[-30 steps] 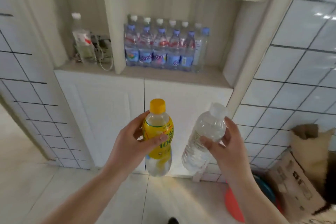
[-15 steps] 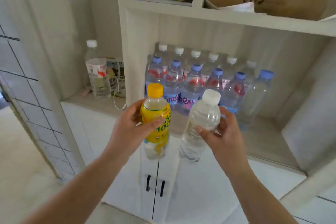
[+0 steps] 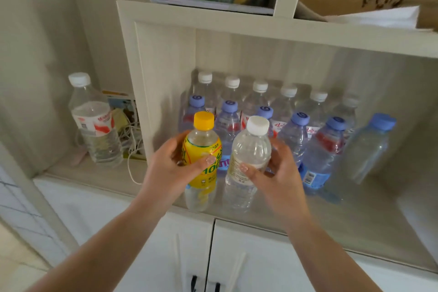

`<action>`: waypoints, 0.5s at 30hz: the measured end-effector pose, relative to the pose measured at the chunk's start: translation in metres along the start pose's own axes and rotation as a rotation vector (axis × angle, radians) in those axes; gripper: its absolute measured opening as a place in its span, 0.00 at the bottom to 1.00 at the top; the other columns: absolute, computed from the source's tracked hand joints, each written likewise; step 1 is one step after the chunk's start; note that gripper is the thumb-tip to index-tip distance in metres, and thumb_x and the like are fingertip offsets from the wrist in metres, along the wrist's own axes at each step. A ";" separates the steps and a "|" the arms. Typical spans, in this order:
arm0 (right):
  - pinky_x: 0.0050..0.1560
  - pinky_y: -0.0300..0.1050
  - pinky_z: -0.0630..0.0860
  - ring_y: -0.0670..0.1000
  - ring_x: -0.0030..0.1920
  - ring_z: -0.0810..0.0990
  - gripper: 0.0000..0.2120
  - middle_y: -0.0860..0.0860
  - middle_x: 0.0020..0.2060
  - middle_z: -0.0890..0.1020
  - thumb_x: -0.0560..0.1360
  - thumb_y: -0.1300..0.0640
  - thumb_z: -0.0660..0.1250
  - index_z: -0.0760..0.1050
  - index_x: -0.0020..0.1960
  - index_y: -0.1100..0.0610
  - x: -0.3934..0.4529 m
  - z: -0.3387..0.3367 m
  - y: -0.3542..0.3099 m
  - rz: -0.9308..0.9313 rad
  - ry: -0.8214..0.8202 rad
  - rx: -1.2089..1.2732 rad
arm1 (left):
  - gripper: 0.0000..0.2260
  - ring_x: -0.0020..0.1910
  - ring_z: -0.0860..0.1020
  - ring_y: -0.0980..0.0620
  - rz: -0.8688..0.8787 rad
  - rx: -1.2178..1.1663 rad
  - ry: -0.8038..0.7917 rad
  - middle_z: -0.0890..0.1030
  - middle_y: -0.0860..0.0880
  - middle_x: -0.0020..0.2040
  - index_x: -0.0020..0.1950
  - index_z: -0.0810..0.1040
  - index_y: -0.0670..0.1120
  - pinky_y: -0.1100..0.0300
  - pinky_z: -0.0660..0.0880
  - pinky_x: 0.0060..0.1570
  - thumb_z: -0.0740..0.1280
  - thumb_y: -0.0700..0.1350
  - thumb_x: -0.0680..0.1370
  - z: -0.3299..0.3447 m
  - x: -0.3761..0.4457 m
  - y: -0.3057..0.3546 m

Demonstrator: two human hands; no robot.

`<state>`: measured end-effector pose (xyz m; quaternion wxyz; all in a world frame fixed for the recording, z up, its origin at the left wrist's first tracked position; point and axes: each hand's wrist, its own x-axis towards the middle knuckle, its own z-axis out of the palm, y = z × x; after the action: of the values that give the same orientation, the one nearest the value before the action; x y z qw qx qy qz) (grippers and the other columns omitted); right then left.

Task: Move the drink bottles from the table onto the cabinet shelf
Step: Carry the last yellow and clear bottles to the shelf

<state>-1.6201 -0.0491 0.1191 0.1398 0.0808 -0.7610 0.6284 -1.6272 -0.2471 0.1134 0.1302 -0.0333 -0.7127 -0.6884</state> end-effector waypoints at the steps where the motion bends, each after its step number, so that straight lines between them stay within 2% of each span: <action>1: 0.52 0.38 0.76 0.40 0.53 0.80 0.26 0.36 0.49 0.81 0.63 0.58 0.77 0.70 0.54 0.39 0.002 0.003 0.003 0.006 0.003 -0.014 | 0.30 0.49 0.84 0.51 -0.004 -0.006 0.003 0.86 0.50 0.50 0.58 0.79 0.52 0.49 0.80 0.51 0.78 0.52 0.57 0.000 0.004 -0.004; 4: 0.53 0.34 0.74 0.36 0.51 0.79 0.28 0.29 0.47 0.79 0.63 0.58 0.78 0.69 0.53 0.38 0.003 0.009 0.011 0.003 0.001 -0.056 | 0.33 0.51 0.83 0.47 -0.009 -0.023 0.002 0.85 0.48 0.51 0.60 0.79 0.50 0.42 0.79 0.55 0.78 0.55 0.56 0.001 0.009 -0.014; 7: 0.52 0.28 0.72 0.36 0.53 0.78 0.29 0.25 0.49 0.77 0.61 0.53 0.77 0.67 0.55 0.37 0.002 0.014 0.014 -0.025 0.001 -0.081 | 0.33 0.52 0.83 0.45 -0.012 -0.045 0.000 0.85 0.46 0.52 0.60 0.79 0.49 0.39 0.78 0.56 0.78 0.53 0.57 0.001 0.011 -0.020; 11: 0.58 0.38 0.74 0.41 0.58 0.78 0.29 0.30 0.54 0.77 0.60 0.45 0.74 0.67 0.58 0.37 -0.003 0.018 0.019 -0.057 0.007 -0.036 | 0.34 0.52 0.83 0.48 0.008 -0.038 -0.007 0.85 0.48 0.53 0.61 0.77 0.51 0.42 0.78 0.56 0.77 0.55 0.56 0.004 0.008 -0.020; 13: 0.61 0.43 0.73 0.43 0.60 0.77 0.30 0.33 0.56 0.77 0.62 0.47 0.73 0.66 0.60 0.37 -0.005 0.019 0.021 -0.077 -0.009 -0.028 | 0.35 0.52 0.83 0.50 0.021 -0.029 -0.002 0.84 0.49 0.54 0.63 0.76 0.51 0.43 0.78 0.56 0.76 0.56 0.57 0.005 0.006 -0.021; 15: 0.62 0.42 0.72 0.43 0.61 0.76 0.32 0.35 0.58 0.77 0.64 0.54 0.74 0.65 0.63 0.38 -0.006 0.018 0.024 -0.081 -0.036 -0.037 | 0.32 0.52 0.83 0.52 0.033 -0.024 -0.010 0.84 0.51 0.53 0.62 0.75 0.54 0.45 0.78 0.56 0.75 0.56 0.59 0.005 0.005 -0.022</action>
<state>-1.6235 -0.0623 0.0922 0.1529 0.1200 -0.7710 0.6064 -1.6375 -0.2443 0.0927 0.1375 -0.0502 -0.7044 -0.6946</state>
